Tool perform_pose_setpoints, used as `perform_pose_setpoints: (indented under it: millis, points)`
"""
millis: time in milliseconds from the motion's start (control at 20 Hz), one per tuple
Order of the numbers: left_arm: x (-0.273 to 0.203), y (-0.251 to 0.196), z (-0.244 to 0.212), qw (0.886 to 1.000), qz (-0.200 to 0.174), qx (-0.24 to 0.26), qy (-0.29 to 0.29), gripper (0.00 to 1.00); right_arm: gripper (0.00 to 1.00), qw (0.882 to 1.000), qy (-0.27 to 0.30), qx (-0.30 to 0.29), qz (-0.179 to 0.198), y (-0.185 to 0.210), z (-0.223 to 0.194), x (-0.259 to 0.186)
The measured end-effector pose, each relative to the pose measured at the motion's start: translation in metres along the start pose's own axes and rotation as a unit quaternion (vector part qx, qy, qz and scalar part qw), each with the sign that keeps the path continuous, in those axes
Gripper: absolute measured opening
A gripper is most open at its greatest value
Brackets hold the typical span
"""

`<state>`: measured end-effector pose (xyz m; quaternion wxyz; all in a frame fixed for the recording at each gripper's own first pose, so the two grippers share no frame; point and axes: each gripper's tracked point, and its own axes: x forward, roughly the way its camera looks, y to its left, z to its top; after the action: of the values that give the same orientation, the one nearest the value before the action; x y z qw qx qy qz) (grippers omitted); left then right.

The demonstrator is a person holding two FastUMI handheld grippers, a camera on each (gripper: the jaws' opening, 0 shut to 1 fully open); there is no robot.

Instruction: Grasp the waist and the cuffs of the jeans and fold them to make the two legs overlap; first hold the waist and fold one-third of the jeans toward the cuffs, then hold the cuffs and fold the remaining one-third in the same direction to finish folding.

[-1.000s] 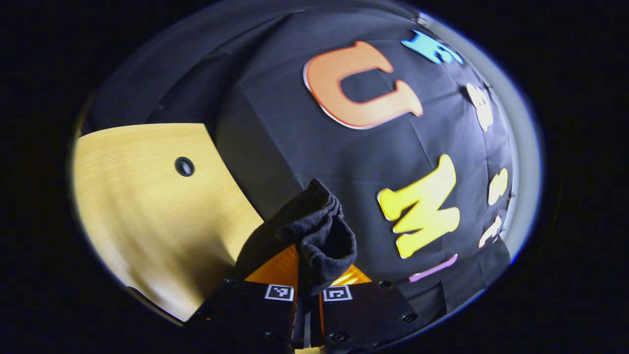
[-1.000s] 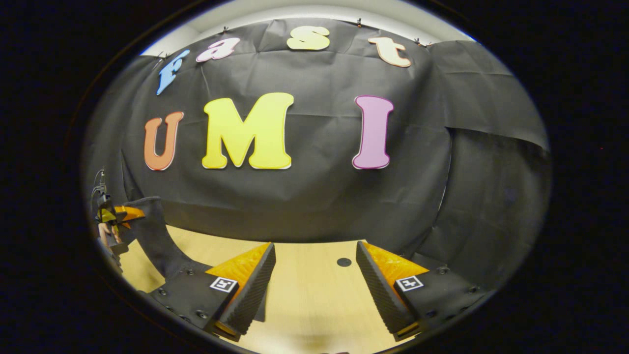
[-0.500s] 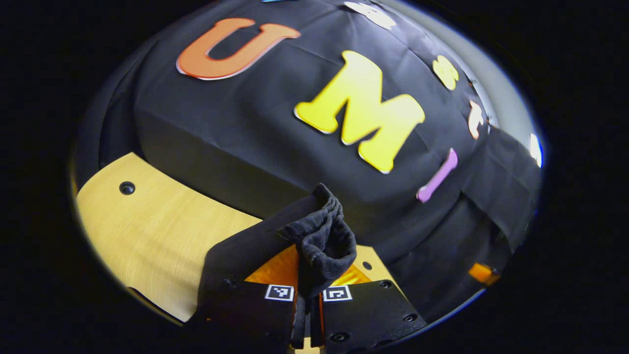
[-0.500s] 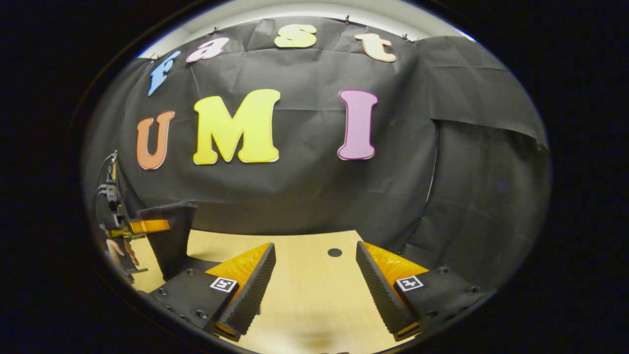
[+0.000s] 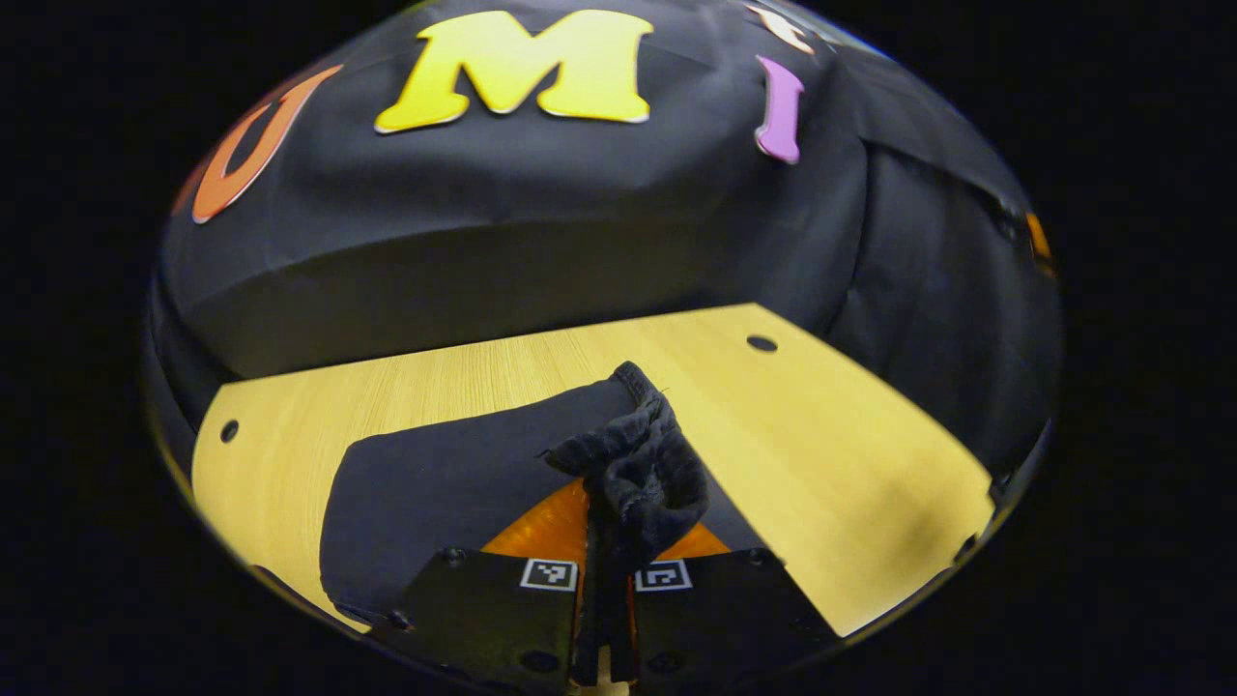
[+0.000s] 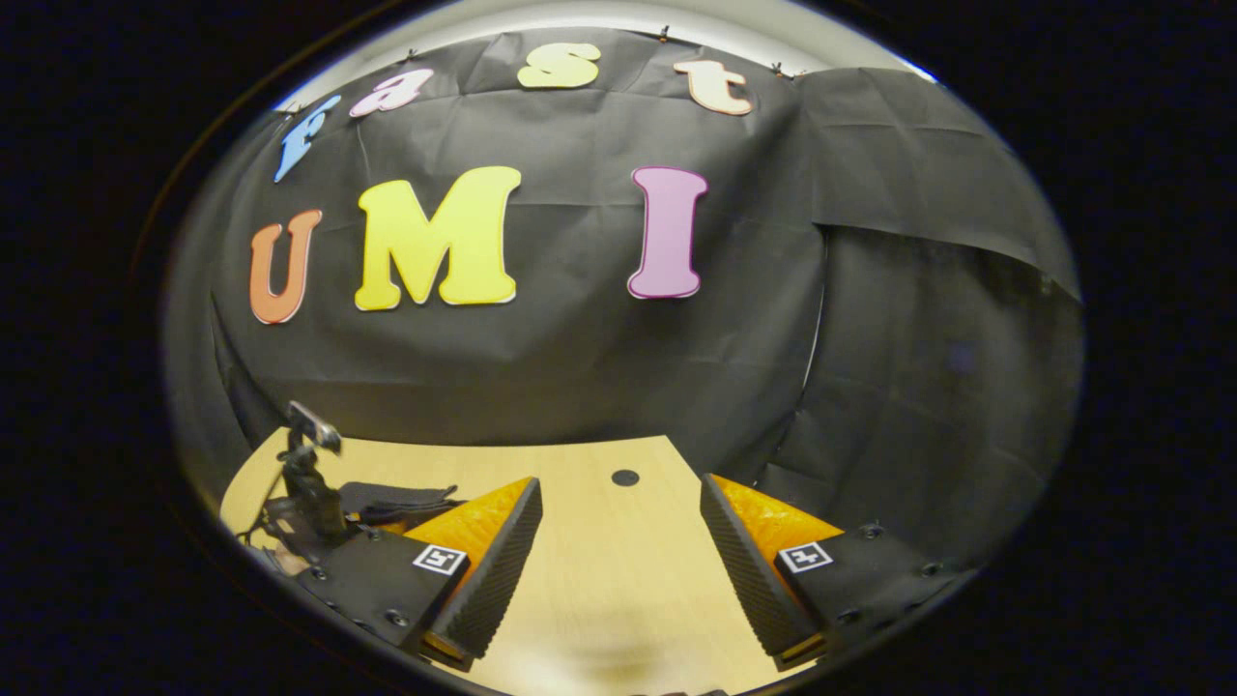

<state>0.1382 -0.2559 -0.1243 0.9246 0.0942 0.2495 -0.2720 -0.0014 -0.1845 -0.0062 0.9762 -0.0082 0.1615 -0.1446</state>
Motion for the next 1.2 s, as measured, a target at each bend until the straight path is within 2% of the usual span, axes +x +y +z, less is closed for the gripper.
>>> perform_pose_setpoints:
  millis: [200, 300, 350, 400, 450, 500, 550, 600, 700, 750, 800, 1050, 1200]
  points:
    - [0.025, 0.023, -0.006, 0.993, 0.038, 0.114, 0.012, 0.17, 1.00, 1.000, 0.004, 0.003, -0.004, -0.007, -0.002, -0.003]
    - [0.035, 0.036, 0.003, 0.979, 0.057, 0.195, 0.006, 0.23, 1.00, 1.000, 0.006, 0.009, -0.002, -0.008, -0.002, -0.001]
    - [0.039, 0.046, 0.010, 0.972, 0.069, 0.225, 0.000, 0.32, 1.00, 1.000, 0.007, 0.013, 0.000, -0.008, -0.002, 0.000]
    - [0.042, 0.056, 0.019, 0.968, 0.080, 0.238, -0.005, 0.31, 1.00, 1.000, 0.008, 0.015, 0.002, -0.007, -0.002, 0.001]
    - [0.015, 0.021, 0.011, 0.968, 0.082, 0.238, -0.004, 0.31, 1.00, 1.000, 0.010, 0.016, 0.006, -0.005, -0.004, 0.002]
    - [0.027, 0.033, 0.013, 0.966, 0.084, 0.243, -0.009, 0.33, 0.99, 1.000, 0.012, 0.014, 0.009, -0.003, -0.006, 0.002]
    - [0.026, 0.047, 0.015, 0.965, 0.093, 0.246, -0.016, 0.45, 1.00, 1.000, 0.013, 0.011, 0.013, -0.003, -0.007, 0.002]
    - [0.025, 0.052, 0.032, 0.962, 0.104, 0.250, -0.023, 0.53, 1.00, 1.000, 0.013, 0.009, 0.016, -0.003, -0.008, 0.001]
    - [0.018, 0.042, 0.033, 0.970, 0.085, 0.228, -0.020, 0.95, 1.00, 1.000, 0.011, 0.008, 0.023, -0.002, -0.007, 0.000]
    - [0.010, 0.034, 0.034, 0.973, 0.073, 0.218, -0.023, 1.00, 0.99, 1.000, 0.010, 0.007, 0.025, -0.002, -0.007, 0.000]
    - [0.002, 0.027, 0.038, 0.976, 0.062, 0.205, -0.030, 0.96, 0.99, 1.000, 0.009, 0.008, 0.028, -0.003, -0.006, 0.001]
    - [-0.058, 0.000, 0.081, 0.985, 0.023, 0.138, -0.104, 0.99, 0.99, 0.998, -0.002, 0.016, 0.058, 0.010, 0.001, 0.006]
    - [-0.100, 0.016, 0.110, 0.985, 0.033, 0.099, -0.140, 0.99, 1.00, 0.996, -0.012, 0.025, 0.090, 0.035, 0.009, 0.013]
